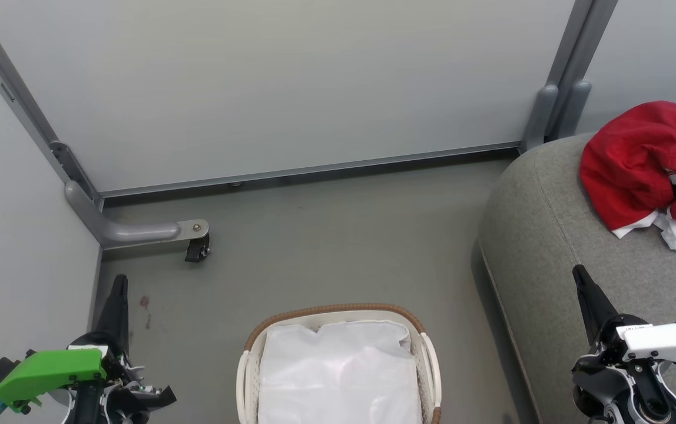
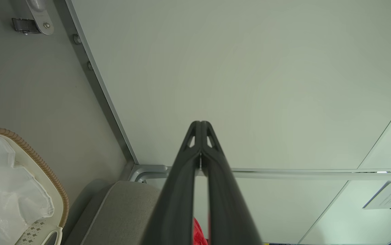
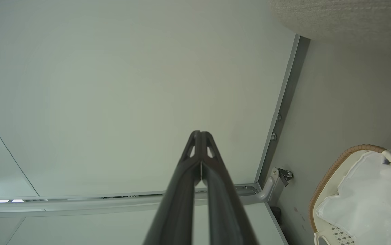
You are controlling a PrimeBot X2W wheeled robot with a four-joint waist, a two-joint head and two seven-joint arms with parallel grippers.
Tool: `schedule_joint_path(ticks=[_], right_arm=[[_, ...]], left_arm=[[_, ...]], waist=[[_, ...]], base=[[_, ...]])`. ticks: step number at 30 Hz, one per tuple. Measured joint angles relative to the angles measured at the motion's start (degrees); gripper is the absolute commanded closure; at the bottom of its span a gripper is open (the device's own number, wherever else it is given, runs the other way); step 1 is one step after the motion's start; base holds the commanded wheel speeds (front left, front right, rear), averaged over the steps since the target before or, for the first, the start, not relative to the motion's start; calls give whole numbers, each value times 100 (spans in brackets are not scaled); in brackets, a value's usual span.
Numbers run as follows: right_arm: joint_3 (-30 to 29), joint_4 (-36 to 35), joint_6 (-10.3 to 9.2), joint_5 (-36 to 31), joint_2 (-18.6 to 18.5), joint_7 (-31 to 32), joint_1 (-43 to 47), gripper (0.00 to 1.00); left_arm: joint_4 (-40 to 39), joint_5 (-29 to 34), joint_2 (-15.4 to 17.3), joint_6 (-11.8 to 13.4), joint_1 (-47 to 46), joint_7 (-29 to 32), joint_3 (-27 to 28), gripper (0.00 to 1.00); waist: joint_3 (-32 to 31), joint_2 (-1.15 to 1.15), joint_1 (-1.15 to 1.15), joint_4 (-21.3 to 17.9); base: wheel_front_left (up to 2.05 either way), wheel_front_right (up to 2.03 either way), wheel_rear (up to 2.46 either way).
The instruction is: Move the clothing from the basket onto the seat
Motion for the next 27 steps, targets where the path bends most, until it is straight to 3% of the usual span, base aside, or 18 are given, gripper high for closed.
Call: schedule_joint_path(ticks=[27], right_arm=[[-1,0,0,0,0,0,-1,100]], left_arm=[[0,-1,0,-7,0,0,0,100]], waist=[[0,0,0,0]], base=[[0,0,0]])
